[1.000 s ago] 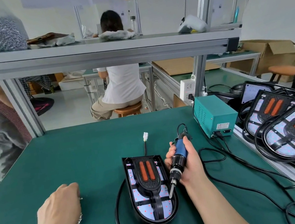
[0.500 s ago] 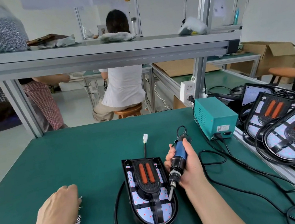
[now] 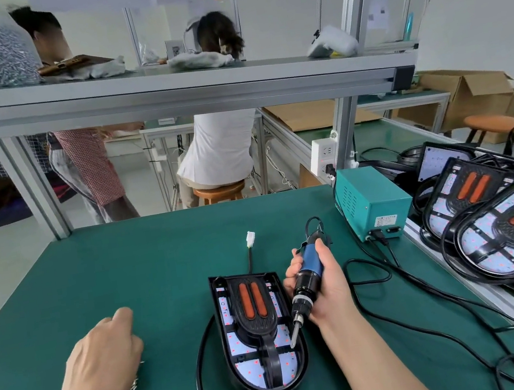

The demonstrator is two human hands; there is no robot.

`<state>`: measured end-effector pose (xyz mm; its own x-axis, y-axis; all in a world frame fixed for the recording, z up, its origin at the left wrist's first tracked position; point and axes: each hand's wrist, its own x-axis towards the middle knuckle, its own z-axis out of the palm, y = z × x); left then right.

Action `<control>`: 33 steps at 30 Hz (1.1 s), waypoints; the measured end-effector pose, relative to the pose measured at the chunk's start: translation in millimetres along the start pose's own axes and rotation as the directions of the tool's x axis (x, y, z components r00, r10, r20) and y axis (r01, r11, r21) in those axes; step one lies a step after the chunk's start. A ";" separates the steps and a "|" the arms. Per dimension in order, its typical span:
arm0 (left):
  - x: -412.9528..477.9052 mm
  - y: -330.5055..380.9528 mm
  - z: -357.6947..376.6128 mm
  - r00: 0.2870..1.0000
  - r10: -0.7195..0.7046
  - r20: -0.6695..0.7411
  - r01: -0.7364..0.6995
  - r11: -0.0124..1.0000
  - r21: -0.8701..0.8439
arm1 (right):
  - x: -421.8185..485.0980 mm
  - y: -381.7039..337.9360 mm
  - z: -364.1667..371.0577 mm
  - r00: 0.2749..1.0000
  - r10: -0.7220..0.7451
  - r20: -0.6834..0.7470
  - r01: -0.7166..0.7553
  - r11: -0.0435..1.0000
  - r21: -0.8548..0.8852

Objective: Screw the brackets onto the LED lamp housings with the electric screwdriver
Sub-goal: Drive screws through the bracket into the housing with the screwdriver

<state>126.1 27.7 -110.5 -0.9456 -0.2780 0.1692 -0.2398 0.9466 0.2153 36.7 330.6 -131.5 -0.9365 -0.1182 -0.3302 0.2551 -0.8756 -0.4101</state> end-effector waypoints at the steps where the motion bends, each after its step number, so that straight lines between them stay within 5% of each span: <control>1: -1.5 2.2 -1.8 1.000 -0.005 -0.014 0.004 0.999 -0.048 | -0.4 0.0 0.2 1.000 -0.002 -0.004 0.002 1.000 -0.004; 5: -13.3 28.9 -15.5 0.999 -0.010 -0.037 -0.005 0.930 -0.367 | -2.4 0.8 3.0 0.999 -0.023 -0.022 0.023 1.000 0.004; 10: -39.7 86.7 -23.8 0.977 0.184 0.109 -0.042 0.667 -0.744 | -6.5 -4.8 6.5 0.997 -0.078 -0.012 0.079 0.992 0.097; 16: -67.8 128.3 -15.1 0.924 0.360 0.127 -0.150 0.648 -0.747 | -10.5 -20.0 9.0 0.981 -0.194 -0.007 0.192 0.962 0.196; 33: -69.1 143.9 -3.3 0.942 0.332 0.050 -0.180 0.625 -0.759 | -13.0 -16.6 11.5 0.961 -0.275 -0.024 0.276 0.955 0.106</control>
<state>157.6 182.5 -88.1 -0.9813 0.0601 0.1830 0.1874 0.5181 0.8346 41.9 341.3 -110.5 -0.9645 0.1388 -0.2247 -0.0406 -0.9185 -0.3932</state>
